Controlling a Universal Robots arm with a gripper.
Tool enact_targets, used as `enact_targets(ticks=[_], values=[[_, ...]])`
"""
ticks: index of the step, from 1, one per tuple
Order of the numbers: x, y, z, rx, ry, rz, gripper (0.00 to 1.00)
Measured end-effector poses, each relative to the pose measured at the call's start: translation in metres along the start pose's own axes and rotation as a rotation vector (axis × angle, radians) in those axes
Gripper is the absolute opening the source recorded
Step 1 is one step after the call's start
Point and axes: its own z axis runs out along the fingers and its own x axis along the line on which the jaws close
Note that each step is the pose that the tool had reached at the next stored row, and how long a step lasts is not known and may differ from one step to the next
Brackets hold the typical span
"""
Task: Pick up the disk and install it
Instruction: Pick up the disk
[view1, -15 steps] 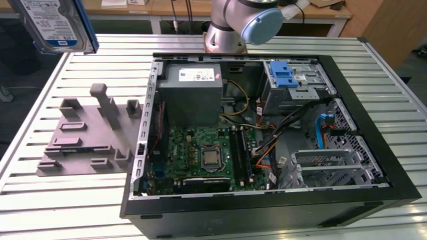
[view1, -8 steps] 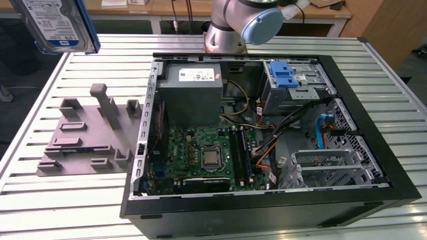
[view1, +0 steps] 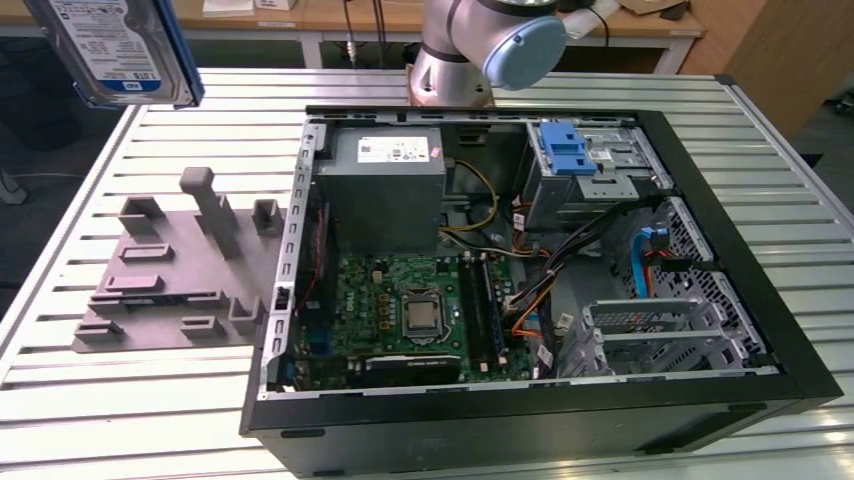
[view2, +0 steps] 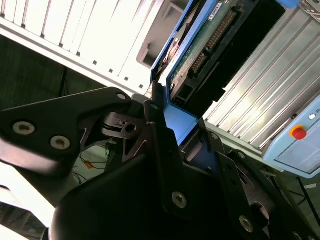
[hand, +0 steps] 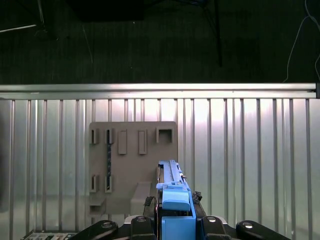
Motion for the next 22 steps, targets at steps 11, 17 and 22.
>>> enact_targets(ticks=[11,17,22], values=[[-0.0001,-0.0051,-0.0001,0.0000,0.0000,0.000,0.36],[-0.0001,-0.0078,-0.0002,0.0000,0.0000,0.000,0.36],[-0.0002,-0.0101,-0.0002,0.0000,0.0000,0.000,0.36]])
